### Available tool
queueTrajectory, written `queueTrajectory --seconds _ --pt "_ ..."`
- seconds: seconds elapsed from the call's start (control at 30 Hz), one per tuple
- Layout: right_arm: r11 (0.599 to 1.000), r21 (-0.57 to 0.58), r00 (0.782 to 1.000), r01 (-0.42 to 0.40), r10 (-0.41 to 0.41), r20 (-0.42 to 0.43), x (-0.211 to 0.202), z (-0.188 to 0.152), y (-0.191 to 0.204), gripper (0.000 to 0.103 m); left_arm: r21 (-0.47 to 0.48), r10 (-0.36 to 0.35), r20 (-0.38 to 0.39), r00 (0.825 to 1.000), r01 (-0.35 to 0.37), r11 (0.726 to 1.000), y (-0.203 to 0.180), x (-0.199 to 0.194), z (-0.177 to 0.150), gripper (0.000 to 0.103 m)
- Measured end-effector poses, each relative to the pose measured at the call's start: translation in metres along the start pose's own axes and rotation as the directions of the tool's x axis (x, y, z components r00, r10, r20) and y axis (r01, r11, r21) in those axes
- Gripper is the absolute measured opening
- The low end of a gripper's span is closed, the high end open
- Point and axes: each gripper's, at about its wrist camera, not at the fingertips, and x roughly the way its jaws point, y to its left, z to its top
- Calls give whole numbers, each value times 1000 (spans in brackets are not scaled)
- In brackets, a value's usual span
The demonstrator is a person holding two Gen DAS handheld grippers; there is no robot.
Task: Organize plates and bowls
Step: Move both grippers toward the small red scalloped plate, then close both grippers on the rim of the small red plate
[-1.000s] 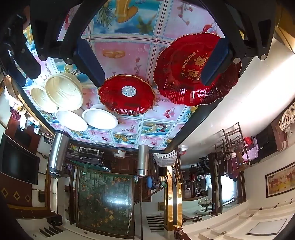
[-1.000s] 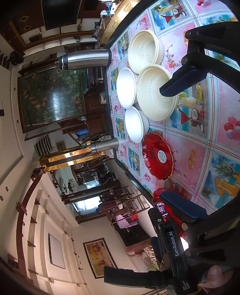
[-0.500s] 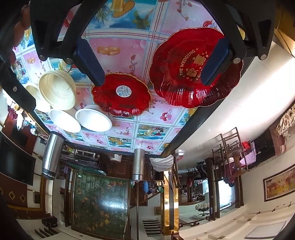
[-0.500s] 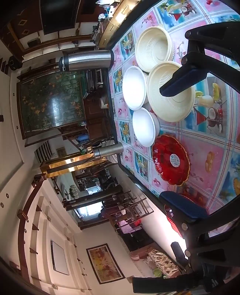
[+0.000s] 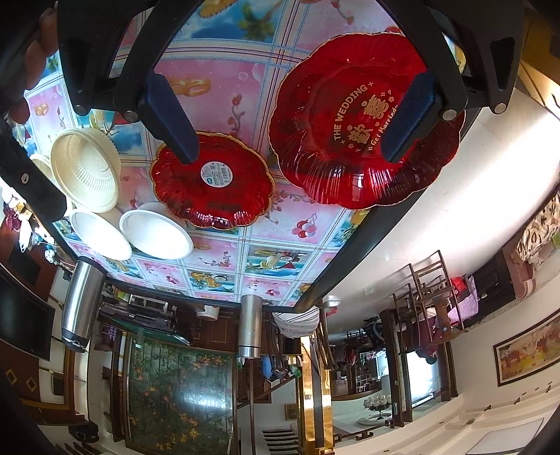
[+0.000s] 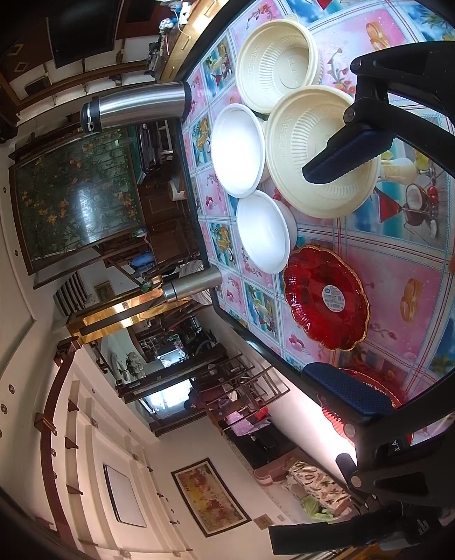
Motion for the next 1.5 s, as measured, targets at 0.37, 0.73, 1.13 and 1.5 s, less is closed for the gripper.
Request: queueTrajectory --seconds 0.37,0.73,1.13,1.5 --pt "988 114 994 -103 107 -24 44 16 -1 103 7 64 -34 997 -64 998 3 19 8 103" --pt "963 176 969 -206 225 -98 70 6 -10 102 6 47 -65 997 -47 999 -9 31 7 103" --pt "930 281 958 -238 273 -89 82 14 -25 102 5 -68 -165 984 70 998 -30 61 24 103" --pt "866 458 907 -200 340 -247 123 40 -32 102 -302 -364 -400 841 254 919 23 118 75 103"
